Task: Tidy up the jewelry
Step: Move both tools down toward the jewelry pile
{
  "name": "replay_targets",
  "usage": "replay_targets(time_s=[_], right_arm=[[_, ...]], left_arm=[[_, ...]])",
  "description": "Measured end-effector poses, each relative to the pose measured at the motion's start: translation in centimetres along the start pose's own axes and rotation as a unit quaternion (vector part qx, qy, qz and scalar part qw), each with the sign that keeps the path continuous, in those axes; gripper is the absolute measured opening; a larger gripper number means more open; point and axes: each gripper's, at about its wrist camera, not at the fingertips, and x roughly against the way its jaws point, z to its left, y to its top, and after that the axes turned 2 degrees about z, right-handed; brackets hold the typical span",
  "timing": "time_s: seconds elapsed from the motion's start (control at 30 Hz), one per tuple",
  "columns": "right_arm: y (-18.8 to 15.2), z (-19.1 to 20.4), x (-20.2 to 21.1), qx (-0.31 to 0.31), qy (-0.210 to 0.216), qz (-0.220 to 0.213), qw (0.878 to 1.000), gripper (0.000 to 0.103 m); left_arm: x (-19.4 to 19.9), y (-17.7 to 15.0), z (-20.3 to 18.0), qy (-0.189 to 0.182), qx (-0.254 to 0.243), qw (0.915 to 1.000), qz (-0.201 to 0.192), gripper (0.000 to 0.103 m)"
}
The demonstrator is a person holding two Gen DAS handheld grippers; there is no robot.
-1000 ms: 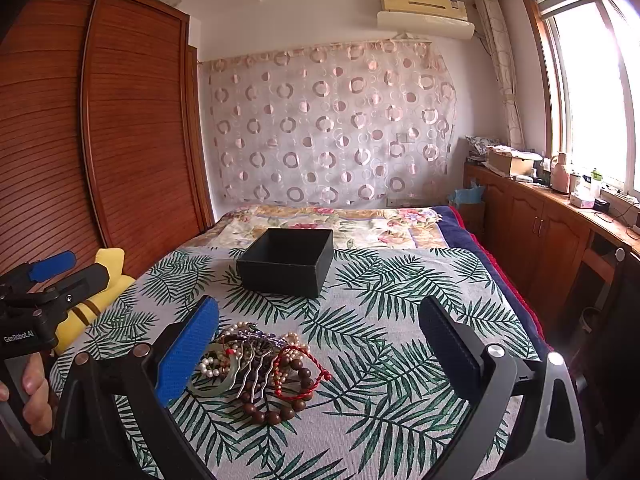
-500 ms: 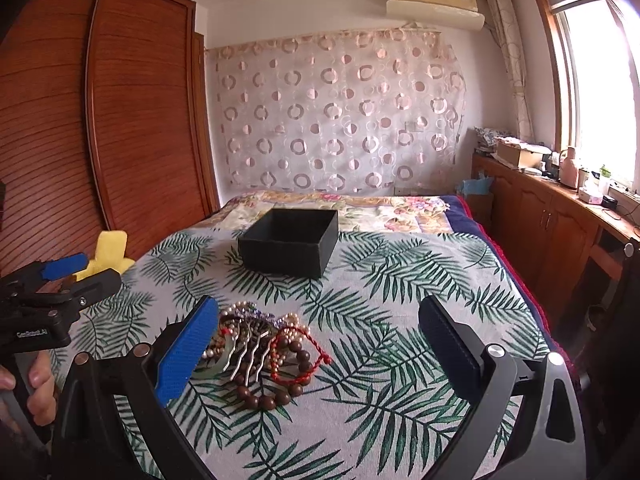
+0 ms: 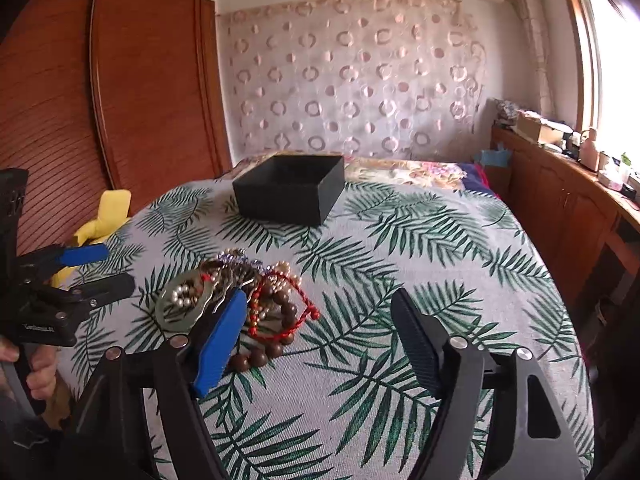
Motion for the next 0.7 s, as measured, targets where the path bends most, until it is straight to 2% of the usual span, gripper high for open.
replay_targets(time_s=[0.3, 0.47, 0.7], right_arm=[[-0.8, -0.3, -1.2, 0.005, 0.011, 0.021, 1.0, 0.072], [-1.0, -0.6, -1.3, 0.005, 0.011, 0.022, 1.0, 0.072], [-1.2, -0.8, -1.5, 0.007, 0.017, 0.029, 0.999, 0.072]], left_arm=[[-3.3, -0.6, -0.7, -0.046, -0.011, 0.9969, 0.063, 0.096], [-5.1, -0.5, -0.7, -0.073, -0.004, 0.9928, 0.095, 0.082], [-6.2, -0.4, -1.4, -0.065, -0.024, 0.9914, 0.111, 0.074]])
